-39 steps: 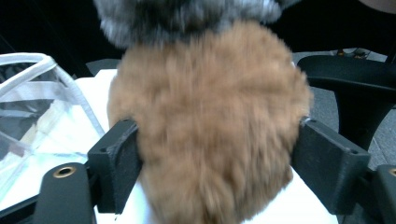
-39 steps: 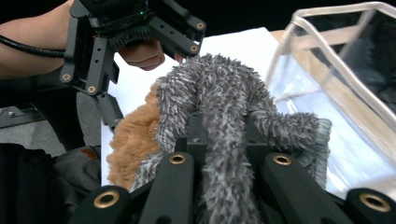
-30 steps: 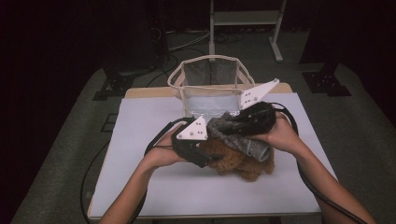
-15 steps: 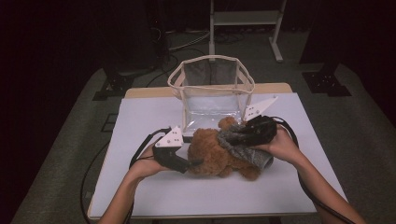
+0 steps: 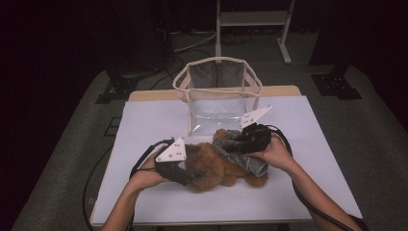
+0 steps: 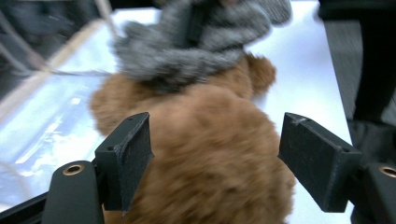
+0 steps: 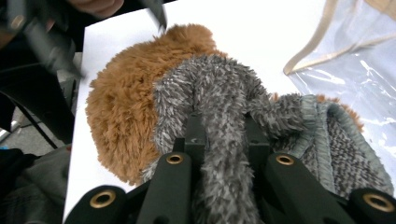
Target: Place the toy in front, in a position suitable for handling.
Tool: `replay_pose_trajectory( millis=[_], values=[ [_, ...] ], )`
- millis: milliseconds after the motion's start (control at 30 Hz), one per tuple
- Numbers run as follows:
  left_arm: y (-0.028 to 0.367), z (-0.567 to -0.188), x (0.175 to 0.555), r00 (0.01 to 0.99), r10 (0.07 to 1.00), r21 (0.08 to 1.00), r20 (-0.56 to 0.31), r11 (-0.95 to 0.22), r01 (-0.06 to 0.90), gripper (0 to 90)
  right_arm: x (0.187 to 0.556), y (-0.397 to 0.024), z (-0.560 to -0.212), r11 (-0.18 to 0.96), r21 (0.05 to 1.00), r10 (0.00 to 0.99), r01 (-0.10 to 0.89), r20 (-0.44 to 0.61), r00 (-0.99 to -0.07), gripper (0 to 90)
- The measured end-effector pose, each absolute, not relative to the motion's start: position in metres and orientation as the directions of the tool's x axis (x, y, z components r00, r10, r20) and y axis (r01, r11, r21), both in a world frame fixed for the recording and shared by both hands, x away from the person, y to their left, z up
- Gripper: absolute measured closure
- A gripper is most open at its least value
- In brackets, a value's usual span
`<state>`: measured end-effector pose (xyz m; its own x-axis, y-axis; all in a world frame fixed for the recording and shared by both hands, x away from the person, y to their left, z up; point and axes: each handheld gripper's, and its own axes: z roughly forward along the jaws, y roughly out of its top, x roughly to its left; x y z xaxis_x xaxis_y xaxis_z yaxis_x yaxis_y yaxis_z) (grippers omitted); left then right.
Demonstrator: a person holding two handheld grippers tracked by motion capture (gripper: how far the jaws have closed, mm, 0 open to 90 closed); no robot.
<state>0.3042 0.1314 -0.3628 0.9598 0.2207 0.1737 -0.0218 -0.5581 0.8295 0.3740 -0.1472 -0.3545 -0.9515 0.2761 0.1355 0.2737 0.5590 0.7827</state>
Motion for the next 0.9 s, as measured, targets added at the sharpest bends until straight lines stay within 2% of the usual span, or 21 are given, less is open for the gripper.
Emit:
replay_pose_trajectory(
  millis=[100, 233, 433, 533, 700, 900],
  values=[
    [0.125, -0.374, 0.304, 0.957, 0.206, 0.798, 0.203, -0.602, -0.04, 23.7, 0.373, -0.147, -0.351, 0.561, 0.785, 0.275, 0.264, 0.124, -0.953, 76.3],
    [0.13, -0.379, 0.309, 0.95, 0.234, 0.797, 0.207, -0.603, -0.025, 23.5, 0.37, -0.164, -0.344, 0.556, 0.789, 0.296, 0.264, 0.109, -0.949, 76.2],
    [0.132, -0.378, 0.315, 0.947, 0.249, 0.801, 0.204, -0.599, -0.015, 23.0, 0.372, -0.217, -0.343, 0.483, 0.812, 0.392, 0.327, 0.133, -0.91, 76.1],
    [0.129, -0.375, 0.315, 0.949, 0.242, 0.807, 0.202, -0.591, -0.021, 21.8, 0.372, -0.225, -0.345, 0.477, 0.811, 0.409, 0.339, 0.136, -0.902, 76.0],
    [0.119, -0.379, 0.316, 0.949, 0.233, 0.799, 0.211, -0.6, -0.03, 13.9, 0.37, -0.246, -0.351, 0.446, 0.819, 0.45, 0.36, 0.142, -0.882, 75.9],
    [0.113, -0.384, 0.323, 0.942, 0.252, 0.791, 0.223, -0.611, -0.024, 9.2, 0.371, -0.258, -0.358, 0.431, 0.814, 0.479, 0.39, 0.16, -0.863, 75.9]
  ],
)
